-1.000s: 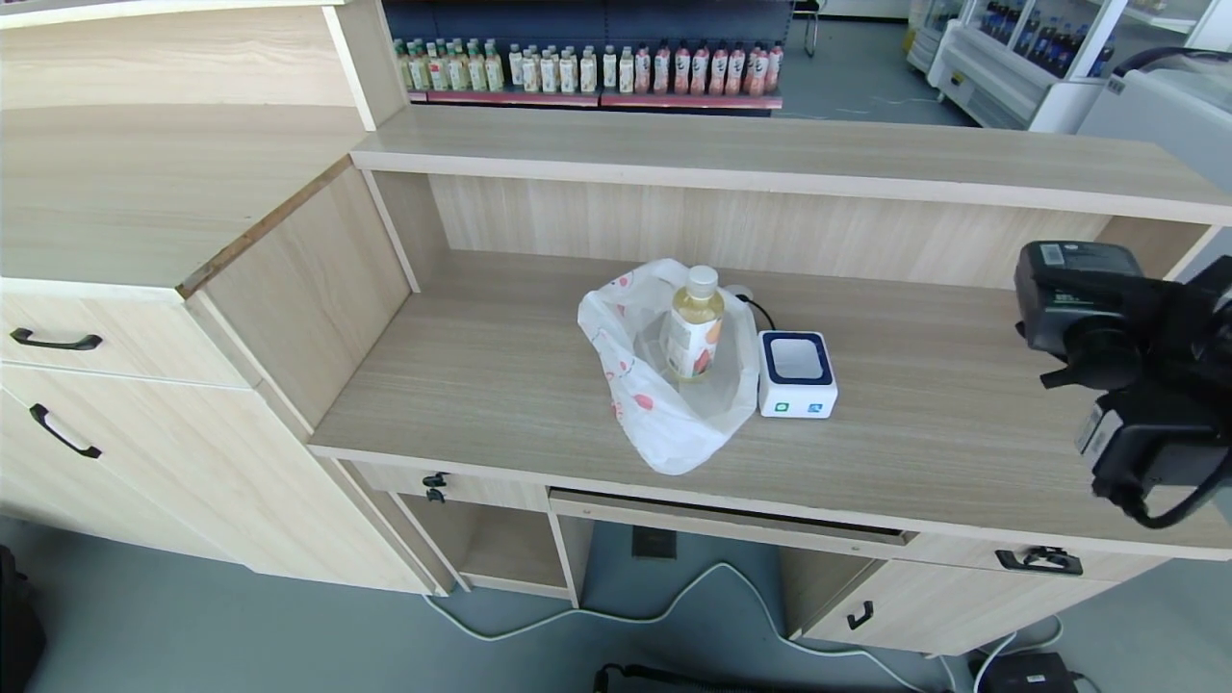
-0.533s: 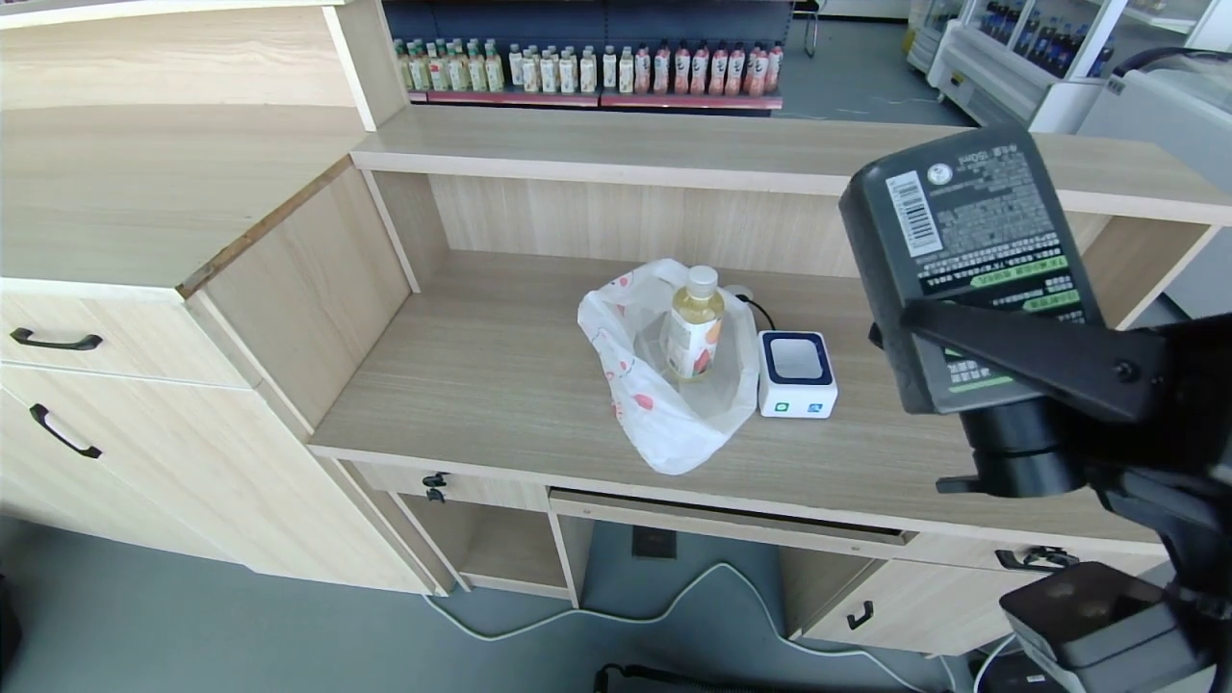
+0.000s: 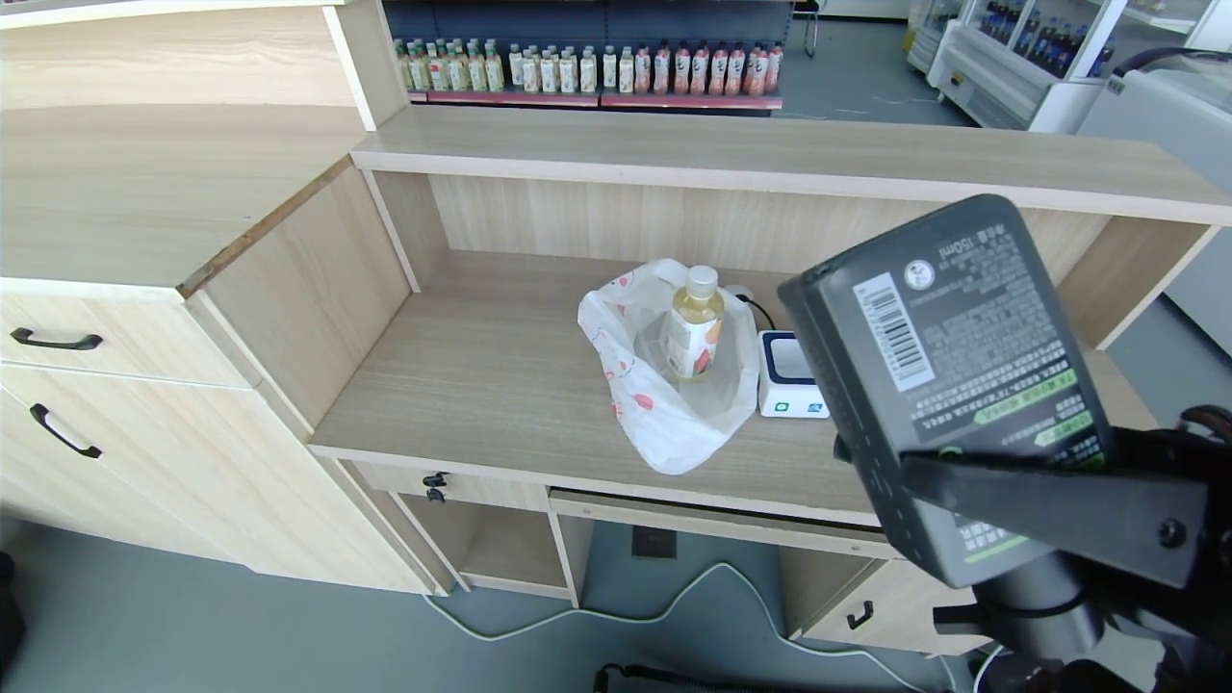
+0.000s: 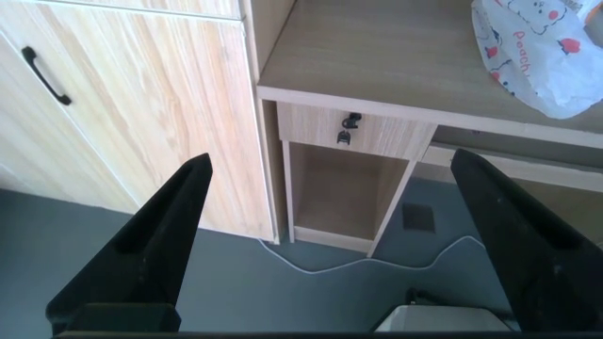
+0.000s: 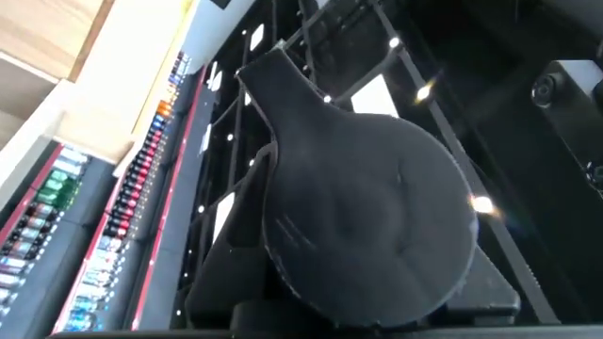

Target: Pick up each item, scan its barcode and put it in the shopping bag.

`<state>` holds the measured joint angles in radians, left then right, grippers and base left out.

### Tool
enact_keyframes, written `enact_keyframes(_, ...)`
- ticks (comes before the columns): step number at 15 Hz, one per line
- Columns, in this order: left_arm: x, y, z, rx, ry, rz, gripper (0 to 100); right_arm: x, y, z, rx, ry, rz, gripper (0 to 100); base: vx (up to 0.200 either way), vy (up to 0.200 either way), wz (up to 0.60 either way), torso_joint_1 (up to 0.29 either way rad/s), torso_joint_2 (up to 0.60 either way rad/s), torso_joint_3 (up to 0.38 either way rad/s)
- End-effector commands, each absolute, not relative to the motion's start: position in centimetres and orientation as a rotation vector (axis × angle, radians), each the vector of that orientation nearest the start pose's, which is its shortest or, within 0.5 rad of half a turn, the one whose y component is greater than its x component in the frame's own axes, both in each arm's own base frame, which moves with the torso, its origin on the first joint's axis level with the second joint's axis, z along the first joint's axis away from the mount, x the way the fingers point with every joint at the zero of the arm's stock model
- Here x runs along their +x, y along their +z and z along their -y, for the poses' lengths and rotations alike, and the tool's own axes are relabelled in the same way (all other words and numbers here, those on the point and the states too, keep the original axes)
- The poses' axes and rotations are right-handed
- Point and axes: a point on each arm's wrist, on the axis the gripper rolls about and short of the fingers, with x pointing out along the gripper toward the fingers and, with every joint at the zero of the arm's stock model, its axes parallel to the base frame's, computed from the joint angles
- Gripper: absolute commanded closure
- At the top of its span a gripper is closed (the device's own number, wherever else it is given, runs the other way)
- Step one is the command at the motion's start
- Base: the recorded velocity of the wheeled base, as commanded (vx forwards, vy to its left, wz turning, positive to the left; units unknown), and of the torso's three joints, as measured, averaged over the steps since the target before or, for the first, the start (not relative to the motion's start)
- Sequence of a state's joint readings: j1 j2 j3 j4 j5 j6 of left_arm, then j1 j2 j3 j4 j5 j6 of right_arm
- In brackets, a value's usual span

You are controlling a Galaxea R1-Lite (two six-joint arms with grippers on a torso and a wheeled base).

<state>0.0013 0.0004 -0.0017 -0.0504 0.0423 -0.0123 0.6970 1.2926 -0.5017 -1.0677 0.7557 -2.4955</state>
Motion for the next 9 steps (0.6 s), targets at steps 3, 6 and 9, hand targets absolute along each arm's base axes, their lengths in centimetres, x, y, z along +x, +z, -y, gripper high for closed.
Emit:
enact_keyframes(3, -2.3, 8.1, -0.1, -0.015, 0.044, 0.052, 0, 12.7, 24.4, -12.9, -1.908, 0.230, 1.868, 100, 0.000, 0.000, 0.00, 0.000, 0.00, 0.000)
enact_keyframes(6, -2.3, 8.1, -0.1, -0.013, 0.044, 0.054, 0, 12.2, 23.9, -13.5, -1.861, 0.347, 1.878, 100, 0.000, 0.000, 0.00, 0.000, 0.00, 0.000)
enact_keyframes(9, -2.3, 8.1, -0.1, -0.015, 0.044, 0.052, 0, 11.5, 23.6, -13.7, -1.812, 0.448, 1.895, 100, 0.000, 0.000, 0.00, 0.000, 0.00, 0.000)
